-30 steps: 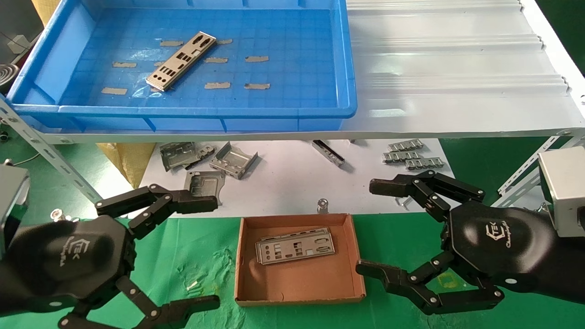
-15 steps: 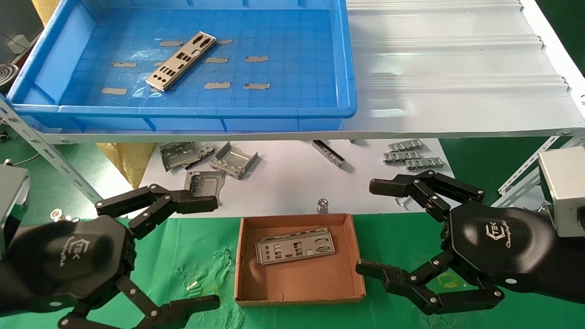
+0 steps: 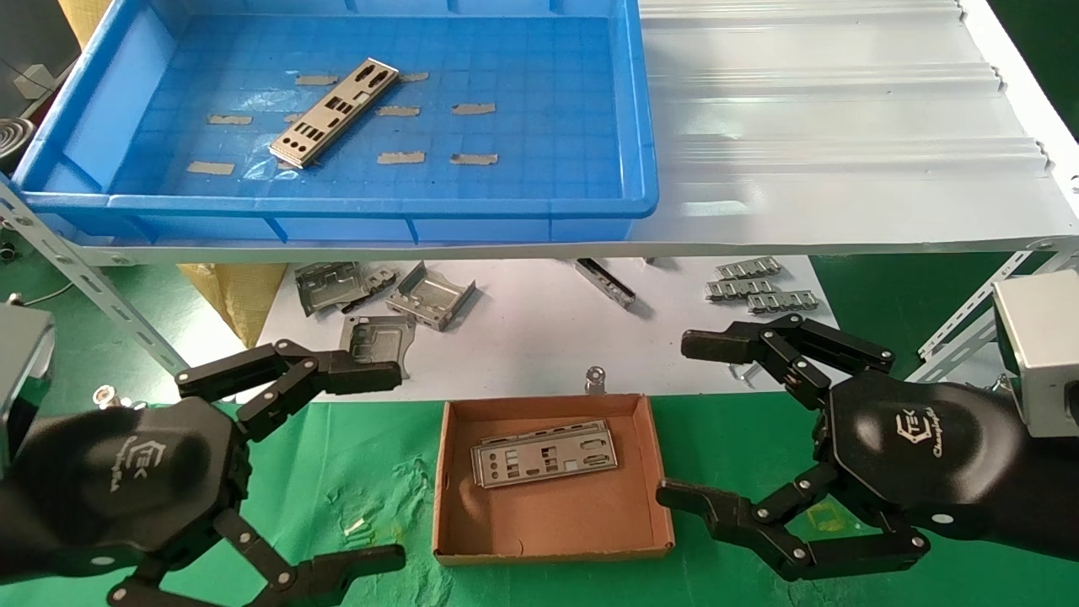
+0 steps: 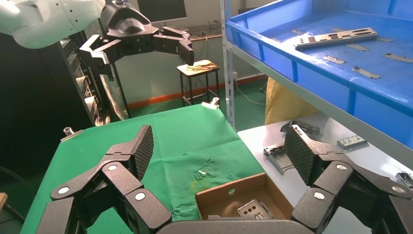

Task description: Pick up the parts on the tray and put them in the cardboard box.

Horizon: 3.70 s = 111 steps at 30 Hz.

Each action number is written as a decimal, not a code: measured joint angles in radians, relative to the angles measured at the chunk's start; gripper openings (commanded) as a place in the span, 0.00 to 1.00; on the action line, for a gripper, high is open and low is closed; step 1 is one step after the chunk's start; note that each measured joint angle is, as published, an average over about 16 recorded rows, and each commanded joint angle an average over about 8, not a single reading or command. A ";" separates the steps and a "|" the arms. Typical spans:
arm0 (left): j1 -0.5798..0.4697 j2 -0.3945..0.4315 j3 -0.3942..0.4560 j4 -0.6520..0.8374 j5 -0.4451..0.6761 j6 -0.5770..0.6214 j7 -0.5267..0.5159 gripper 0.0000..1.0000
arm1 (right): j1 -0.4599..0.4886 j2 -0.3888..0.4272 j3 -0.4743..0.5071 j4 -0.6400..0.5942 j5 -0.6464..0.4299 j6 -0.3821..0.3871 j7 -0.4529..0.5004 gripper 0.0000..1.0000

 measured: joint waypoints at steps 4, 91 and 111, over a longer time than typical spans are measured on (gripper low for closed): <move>0.000 0.000 0.000 0.000 0.000 0.000 0.000 1.00 | 0.000 0.000 0.000 0.000 0.000 0.000 0.000 1.00; 0.000 0.000 0.000 0.000 0.000 0.000 0.000 1.00 | 0.000 0.000 0.000 0.000 0.000 0.000 0.000 1.00; 0.000 0.000 0.000 0.000 0.000 0.000 0.000 1.00 | 0.000 0.000 0.000 0.000 0.000 0.000 0.000 1.00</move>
